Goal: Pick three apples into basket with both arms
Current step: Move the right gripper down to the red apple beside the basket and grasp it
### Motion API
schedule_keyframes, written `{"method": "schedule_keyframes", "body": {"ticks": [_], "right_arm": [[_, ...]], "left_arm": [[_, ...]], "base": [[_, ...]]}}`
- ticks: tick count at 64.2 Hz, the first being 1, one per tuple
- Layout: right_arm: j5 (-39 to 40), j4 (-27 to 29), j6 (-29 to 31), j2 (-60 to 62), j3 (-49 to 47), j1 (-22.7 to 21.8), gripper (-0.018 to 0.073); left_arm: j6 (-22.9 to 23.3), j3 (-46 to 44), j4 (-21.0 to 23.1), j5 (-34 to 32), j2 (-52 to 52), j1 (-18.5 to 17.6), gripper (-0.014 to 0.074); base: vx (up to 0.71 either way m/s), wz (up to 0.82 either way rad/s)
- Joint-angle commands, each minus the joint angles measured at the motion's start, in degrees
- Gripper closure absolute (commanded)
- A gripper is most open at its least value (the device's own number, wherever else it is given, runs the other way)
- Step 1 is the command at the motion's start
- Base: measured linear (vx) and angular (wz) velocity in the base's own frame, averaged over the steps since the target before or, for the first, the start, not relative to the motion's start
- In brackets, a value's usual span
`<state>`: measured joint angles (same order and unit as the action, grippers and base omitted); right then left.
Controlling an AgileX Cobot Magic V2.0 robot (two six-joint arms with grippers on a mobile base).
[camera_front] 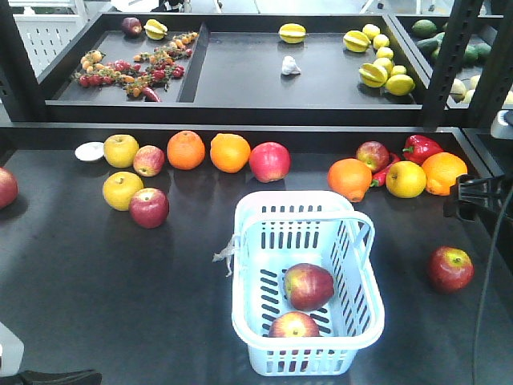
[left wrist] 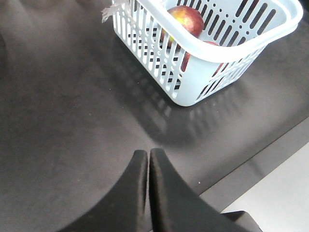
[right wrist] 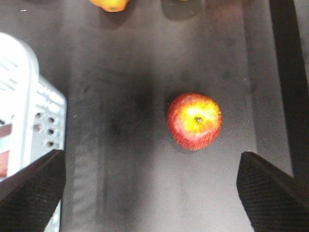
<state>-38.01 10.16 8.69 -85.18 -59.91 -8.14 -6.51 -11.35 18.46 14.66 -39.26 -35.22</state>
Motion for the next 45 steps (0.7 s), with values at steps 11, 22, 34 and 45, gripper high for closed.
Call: {"method": "schedule_keyframes", "body": {"ticks": [11, 22, 34, 45], "right_arm": [[-6.7, -0.8, -3.3, -12.2, -12.7, -2.8, -0.0131], [-10.2, -2.8, -4.6, -21.3, -19.4, -2.7, -0.0110], [-11.3, -3.5, -6.0, -28.1, -23.1, -2.7, -0.0099], [-11.1, -6.8, -8.7, -31.5, -24.0, -2.7, -0.0093]], "left_arm": [[0.5, -1.5, 0.8, -3.3, 0.1, -0.2, 0.0604], [0.5, -1.5, 0.8, -3.3, 0.1, -0.2, 0.0604], [0.5, -1.5, 0.8, -3.3, 0.1, -0.2, 0.0604], [0.5, -1.5, 0.8, -3.3, 0.1, -0.2, 0.0604]], "base": [[0.00, 0.00], [0.00, 0.00], [0.00, 0.00], [0.00, 0.00]]}}
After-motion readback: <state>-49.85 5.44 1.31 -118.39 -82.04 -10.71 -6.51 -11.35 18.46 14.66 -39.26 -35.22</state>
